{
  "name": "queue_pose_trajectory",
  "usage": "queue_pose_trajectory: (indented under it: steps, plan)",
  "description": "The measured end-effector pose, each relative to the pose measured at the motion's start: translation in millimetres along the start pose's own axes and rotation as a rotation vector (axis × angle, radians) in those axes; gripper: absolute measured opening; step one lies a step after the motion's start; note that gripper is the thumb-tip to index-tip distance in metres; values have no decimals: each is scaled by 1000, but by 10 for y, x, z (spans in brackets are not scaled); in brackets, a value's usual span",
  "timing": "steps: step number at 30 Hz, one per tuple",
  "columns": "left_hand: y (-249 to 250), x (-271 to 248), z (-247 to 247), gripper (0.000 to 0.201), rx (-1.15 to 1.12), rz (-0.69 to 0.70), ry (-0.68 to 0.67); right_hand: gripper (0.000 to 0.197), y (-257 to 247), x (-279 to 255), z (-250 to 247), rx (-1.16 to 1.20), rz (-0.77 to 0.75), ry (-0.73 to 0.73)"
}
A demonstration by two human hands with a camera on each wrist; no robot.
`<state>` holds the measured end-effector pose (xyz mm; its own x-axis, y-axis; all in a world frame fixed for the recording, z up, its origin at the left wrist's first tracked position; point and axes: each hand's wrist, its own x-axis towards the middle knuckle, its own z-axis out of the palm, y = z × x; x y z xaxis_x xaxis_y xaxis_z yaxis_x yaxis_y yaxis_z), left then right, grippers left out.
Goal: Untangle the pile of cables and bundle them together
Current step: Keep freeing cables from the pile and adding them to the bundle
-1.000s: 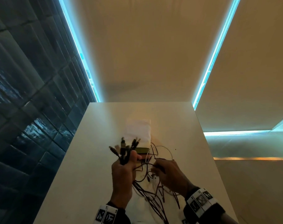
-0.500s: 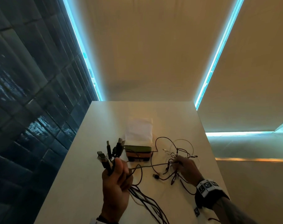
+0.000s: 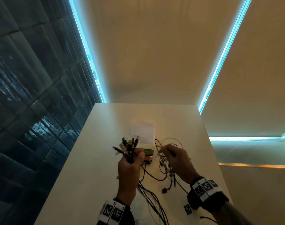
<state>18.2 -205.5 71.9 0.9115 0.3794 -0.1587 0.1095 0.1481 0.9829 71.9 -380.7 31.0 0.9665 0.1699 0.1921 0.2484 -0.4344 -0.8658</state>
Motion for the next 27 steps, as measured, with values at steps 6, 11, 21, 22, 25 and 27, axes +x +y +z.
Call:
queue_pose_trajectory:
  steps: [6,11,21,22,25,27]
  plan:
    - [-62,11,116,28,101,88,-241,24,-159,-89,84,-68,-180,-174]
    - [-114,20,90,11,170,87,-285,17,-88,-94,87,-43,-154,-123]
    - [37,-13,-24,23,-20,-13,-224,11,500,-132,69,-269,-158,-263]
    - [45,-23,-49,23,-42,-22,-236,15,584,-130,79,-291,-153,-265]
    - [64,-63,-115,23,-166,-66,-299,20,765,-117,128,-324,-119,-273]
    - [103,-84,-180,24,-254,-76,-338,15,864,-95,165,-342,-109,-260]
